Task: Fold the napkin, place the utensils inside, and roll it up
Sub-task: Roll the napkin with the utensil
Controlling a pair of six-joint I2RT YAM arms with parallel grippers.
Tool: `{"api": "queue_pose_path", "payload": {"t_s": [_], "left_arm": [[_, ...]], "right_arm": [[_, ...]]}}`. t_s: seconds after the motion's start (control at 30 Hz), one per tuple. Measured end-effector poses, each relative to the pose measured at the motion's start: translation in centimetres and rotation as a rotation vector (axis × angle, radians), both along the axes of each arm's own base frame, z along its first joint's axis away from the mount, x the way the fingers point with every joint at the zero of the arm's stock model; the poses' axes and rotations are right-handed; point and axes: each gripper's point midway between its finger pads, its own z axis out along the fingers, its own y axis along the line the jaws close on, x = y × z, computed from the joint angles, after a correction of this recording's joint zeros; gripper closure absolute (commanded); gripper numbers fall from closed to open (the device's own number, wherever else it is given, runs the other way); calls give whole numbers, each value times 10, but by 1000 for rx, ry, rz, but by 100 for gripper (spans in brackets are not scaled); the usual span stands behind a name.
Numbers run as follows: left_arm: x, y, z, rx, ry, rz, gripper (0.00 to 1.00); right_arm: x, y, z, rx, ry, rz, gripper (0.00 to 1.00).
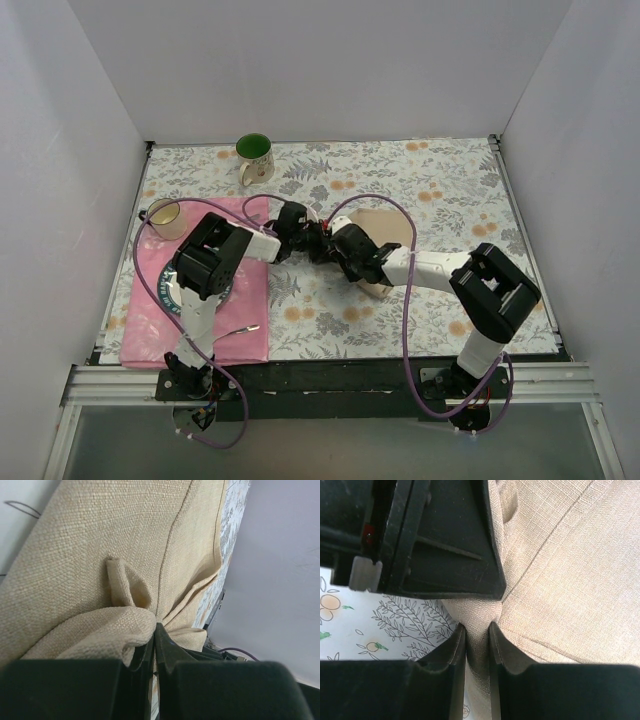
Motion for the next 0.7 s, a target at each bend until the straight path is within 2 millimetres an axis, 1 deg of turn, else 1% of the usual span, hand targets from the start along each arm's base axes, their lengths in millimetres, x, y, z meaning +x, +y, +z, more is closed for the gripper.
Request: {"api": "queue_pose_path", "payload": {"t_s": [0.03, 0.07, 0.1, 0.17, 0.2, 0.27, 0.3, 0.33, 0.43, 0.5, 0.53, 0.6, 0.67, 0.7], "left_arm": [[1, 2, 0, 4, 3, 1, 100], [2, 4, 1, 9, 3, 3, 92], [3, 7, 2, 17, 7, 7, 88], [9, 15, 5, 39, 8, 21, 81], [13, 19, 9, 54, 2, 33, 73], [21, 28, 20, 86, -25, 63, 63], [26, 33, 29, 102, -45, 81, 56], [31, 37, 39, 114, -69, 98, 54], [43, 49, 77, 130, -150, 158, 49], [45, 55, 102, 131, -200, 190, 48], [45, 57, 112, 130, -218, 203, 46], [44, 63, 126, 141, -237, 231, 43], [39, 68, 131, 154, -228, 251, 41], [36, 70, 130, 160, -215, 256, 40]], "right_arm": [[0, 1, 0, 7, -1, 6, 93], [1, 3, 0, 17, -4, 13, 94], [1, 6, 0, 31, -8, 20, 98], [3, 10, 1, 77, -12, 36, 99], [4, 12, 2, 107, -11, 42, 99], [5, 14, 2, 173, 0, 61, 99], [5, 15, 3, 208, 7, 70, 99], [4, 16, 3, 244, 19, 82, 99], [7, 19, 5, 358, 62, 119, 99], [8, 22, 6, 434, 102, 146, 99], [8, 23, 6, 469, 123, 159, 99], [7, 24, 7, 552, 179, 186, 99], [7, 23, 6, 620, 235, 201, 99], [8, 22, 6, 646, 257, 206, 99]]}}
